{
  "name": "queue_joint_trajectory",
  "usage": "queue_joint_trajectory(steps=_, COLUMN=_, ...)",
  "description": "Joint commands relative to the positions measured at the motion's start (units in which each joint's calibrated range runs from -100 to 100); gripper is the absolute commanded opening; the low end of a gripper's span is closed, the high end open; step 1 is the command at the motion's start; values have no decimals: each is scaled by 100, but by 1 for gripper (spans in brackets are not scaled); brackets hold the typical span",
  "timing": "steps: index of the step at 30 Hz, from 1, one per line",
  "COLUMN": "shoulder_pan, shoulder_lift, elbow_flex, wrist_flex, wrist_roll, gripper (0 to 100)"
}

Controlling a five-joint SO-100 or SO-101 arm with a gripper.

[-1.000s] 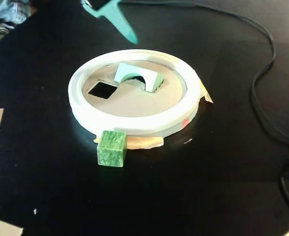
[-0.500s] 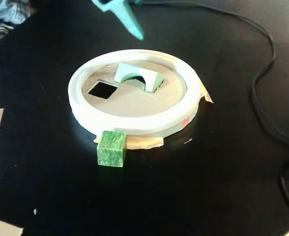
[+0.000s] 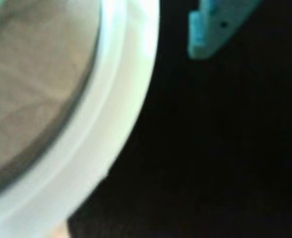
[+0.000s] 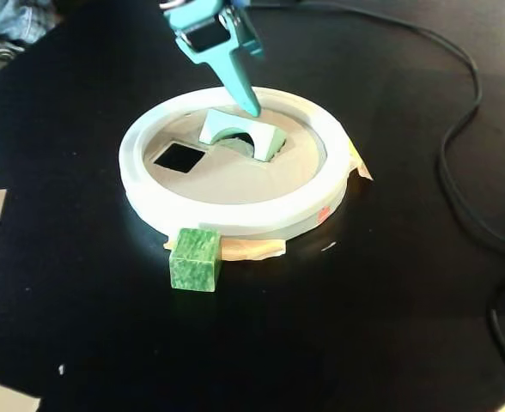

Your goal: Pick up the U shape block and drop it in corresponding U shaped hole

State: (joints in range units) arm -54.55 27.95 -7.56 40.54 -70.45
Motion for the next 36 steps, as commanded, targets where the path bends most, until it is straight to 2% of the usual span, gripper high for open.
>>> queue_joint_trajectory(steps=1, shoulder_pan=-51, shoulder_lift=183, elbow_flex=-455, wrist_flex=-688, wrist_roll=-166, gripper=85)
queue_joint_trajectory(steps=21, shoulder_pan=-413, shoulder_lift=281, elbow_flex=146, wrist_flex=-617, wrist_roll=-176, gripper=86)
queue_joint_trajectory(steps=36, shoulder_pan=-89, shoulder_lift=192, elbow_flex=283, wrist_flex=-607, wrist_roll=29, gripper=86)
